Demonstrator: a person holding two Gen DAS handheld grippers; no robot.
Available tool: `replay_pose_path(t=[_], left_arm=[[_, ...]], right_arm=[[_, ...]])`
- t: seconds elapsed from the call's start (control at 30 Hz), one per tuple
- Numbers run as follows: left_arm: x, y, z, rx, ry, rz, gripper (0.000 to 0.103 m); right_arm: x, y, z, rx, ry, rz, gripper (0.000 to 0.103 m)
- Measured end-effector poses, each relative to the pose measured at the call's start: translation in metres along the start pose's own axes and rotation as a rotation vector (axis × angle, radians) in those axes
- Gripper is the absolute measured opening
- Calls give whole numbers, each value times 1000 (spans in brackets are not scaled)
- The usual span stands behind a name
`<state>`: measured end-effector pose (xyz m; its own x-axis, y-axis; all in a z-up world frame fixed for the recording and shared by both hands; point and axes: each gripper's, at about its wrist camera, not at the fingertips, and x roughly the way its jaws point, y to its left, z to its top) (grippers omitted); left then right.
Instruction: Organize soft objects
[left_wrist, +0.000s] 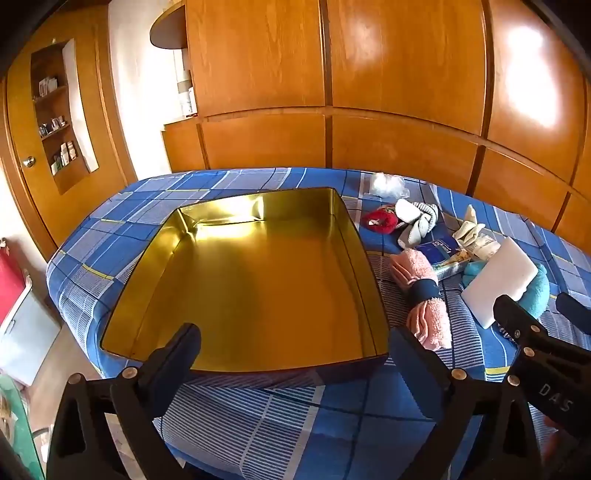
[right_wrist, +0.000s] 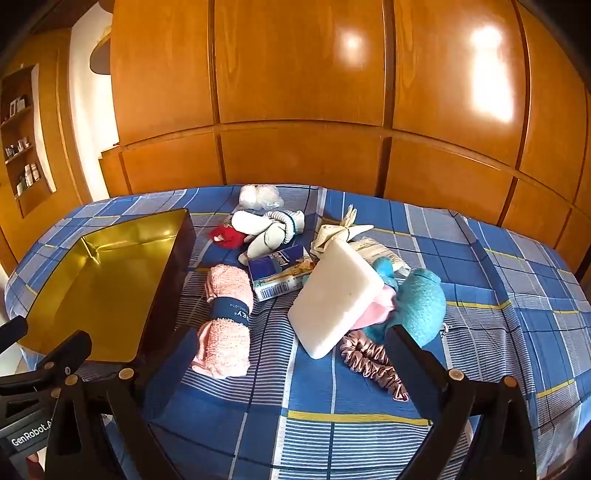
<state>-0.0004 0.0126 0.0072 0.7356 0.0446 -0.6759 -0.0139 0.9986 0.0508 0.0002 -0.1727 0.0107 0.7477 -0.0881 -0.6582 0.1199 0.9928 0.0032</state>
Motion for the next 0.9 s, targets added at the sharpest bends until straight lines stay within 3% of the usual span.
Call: replay_pose_path(t=[0.9], left_arm=[[-9,6,1,-3,-24,6,102]], right_arm=[[-7,-3,4,3,-18,-5,103]])
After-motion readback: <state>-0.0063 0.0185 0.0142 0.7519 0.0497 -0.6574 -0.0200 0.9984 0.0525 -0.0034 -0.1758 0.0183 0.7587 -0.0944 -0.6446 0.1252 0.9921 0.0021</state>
